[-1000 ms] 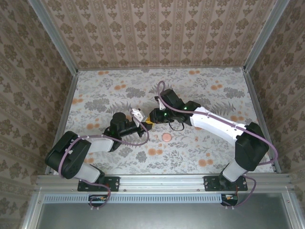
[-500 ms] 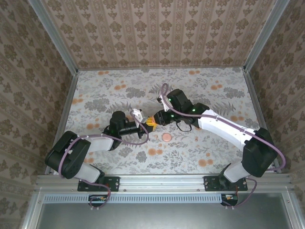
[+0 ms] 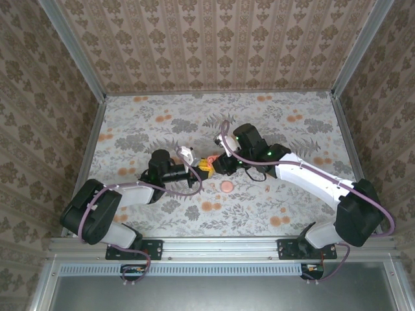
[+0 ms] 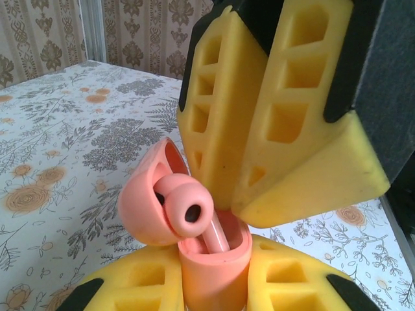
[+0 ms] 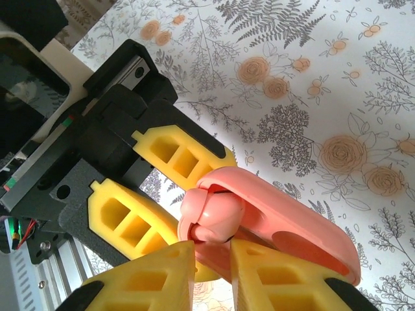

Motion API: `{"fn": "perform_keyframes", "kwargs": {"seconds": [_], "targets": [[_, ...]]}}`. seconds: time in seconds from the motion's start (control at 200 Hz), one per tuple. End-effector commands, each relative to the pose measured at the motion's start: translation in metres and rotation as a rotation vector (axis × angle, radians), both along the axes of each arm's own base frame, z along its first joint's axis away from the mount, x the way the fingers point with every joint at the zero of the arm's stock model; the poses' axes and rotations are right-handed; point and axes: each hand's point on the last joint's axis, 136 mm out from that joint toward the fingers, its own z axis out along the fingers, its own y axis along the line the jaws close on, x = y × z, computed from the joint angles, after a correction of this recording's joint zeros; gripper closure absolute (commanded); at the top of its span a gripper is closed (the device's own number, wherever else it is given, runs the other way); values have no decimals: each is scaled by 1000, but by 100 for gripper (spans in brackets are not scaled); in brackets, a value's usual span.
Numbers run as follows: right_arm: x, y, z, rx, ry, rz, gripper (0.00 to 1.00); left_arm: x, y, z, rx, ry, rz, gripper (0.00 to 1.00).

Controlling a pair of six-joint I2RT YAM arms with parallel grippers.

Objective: Insert wireless bluetooth earbuds into charging case

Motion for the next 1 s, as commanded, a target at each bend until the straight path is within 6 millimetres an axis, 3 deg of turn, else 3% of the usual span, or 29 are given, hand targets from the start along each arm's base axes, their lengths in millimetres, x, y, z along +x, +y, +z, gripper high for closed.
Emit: {"fn": "perform_keyframes", "kwargs": {"seconds": [0.0,0.225,0.255,0.475,0.735,0.77,0.995], "targets": [[-1,0,13,46,-49,44,78,1,-2,29,-58,-59,-20,81],[-3,2,10,47,-103,98,76,0,-3,31,-63,-57,-32,81],[-5,1,20,60,-138,107,76,0,-3,31,-63,-55,-35,81],[-8,4,24,58,-205,179,76,-1,-4,33,-67,-53,-43,81],[-7,5,24,39,-198,194,76,-1,-4,35,-70,-55,-43,81],[-4,6,14,26,-169,193,76,-1,-4,35,-71,-57,-42,81],[-1,8,13,19,-190,210,78,-3,-4,37,-72,-60,-52,81]]}}
